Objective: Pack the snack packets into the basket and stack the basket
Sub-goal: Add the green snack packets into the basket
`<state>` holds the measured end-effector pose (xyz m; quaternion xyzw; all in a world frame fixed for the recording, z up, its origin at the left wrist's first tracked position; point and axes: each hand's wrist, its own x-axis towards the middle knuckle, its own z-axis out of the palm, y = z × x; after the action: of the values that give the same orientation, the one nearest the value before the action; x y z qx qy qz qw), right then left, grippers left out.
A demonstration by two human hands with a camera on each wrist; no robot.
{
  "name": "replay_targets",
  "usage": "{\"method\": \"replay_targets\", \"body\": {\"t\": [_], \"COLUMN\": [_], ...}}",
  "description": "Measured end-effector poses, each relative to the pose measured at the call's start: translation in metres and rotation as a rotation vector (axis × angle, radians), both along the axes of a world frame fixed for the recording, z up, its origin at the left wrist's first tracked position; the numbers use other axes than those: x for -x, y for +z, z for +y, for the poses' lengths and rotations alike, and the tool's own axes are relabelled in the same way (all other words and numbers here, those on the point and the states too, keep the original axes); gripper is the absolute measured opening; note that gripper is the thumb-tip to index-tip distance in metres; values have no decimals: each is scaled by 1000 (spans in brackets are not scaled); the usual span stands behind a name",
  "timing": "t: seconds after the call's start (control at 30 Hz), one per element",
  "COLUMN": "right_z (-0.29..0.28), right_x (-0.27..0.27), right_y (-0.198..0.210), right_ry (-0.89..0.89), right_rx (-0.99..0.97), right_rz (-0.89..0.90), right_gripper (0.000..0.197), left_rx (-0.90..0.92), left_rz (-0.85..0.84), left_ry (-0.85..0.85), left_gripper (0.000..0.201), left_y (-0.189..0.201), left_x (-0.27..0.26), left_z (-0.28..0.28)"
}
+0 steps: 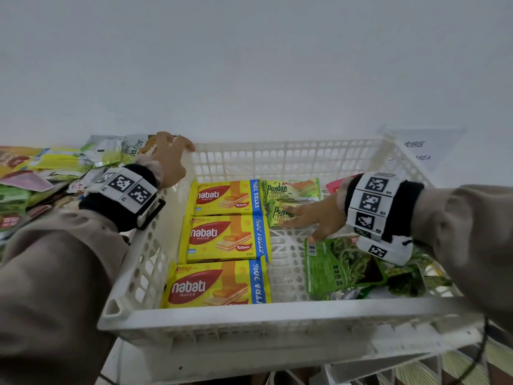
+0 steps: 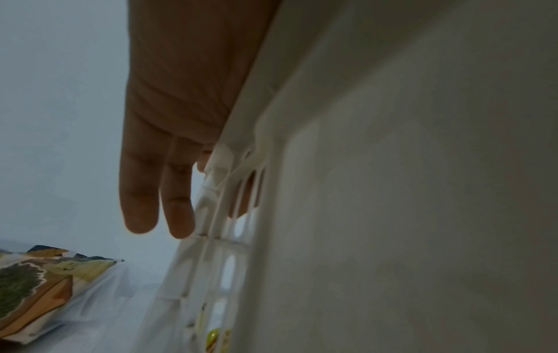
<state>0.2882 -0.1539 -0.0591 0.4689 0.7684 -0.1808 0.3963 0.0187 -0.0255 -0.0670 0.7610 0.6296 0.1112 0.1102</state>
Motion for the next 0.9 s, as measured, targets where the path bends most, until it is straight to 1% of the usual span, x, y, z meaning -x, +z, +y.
{"method": "replay_targets", "body": {"t": [0.1, 0.17, 0.2, 0.3, 0.37, 0.43, 0.53, 0.6, 0.7, 0.8, 0.9], "right_z": [1, 2, 4, 12, 18, 22, 24, 25, 28, 30, 30], "right_x": [-4, -7, -8, -7, -2, 6, 20, 25, 24, 20, 19], "right_y": [2, 4, 5, 6, 3, -2, -8, -10, -11, -10, -11], "right_ry": [-41, -53, -67, -86, -106, -111, -35, -2, 6, 21, 34], "right_rx": [31, 10, -30, -262, -351, -383, -400, -410, -385, -358, -377], "right_rz": [83, 140, 177, 277, 258, 177, 61, 23, 21, 72, 109], "right_gripper": [69, 68, 66, 60, 59, 60, 63, 62, 57, 49, 44], "left_rx": [2, 6, 4, 0, 2, 3, 7, 10, 9, 3, -8], "left_rz": [9, 16, 20, 27, 24, 18, 15, 13, 16, 14, 17], "left_ry": [-1, 4, 4, 5, 2, 0, -1, 0, 5, 8, 11], "left_gripper": [51, 52, 52, 51, 50, 51, 52, 51, 51, 52, 52], "left_y": [1, 1, 1, 0, 0, 0, 1, 1, 1, 1, 1], "left_x": [0, -1, -1, -1, -1, -1, -1, 0, 1, 0, -1], "left_z": [-1, -2, -2, -1, 0, 0, -1, -1, 0, -1, -1]}}
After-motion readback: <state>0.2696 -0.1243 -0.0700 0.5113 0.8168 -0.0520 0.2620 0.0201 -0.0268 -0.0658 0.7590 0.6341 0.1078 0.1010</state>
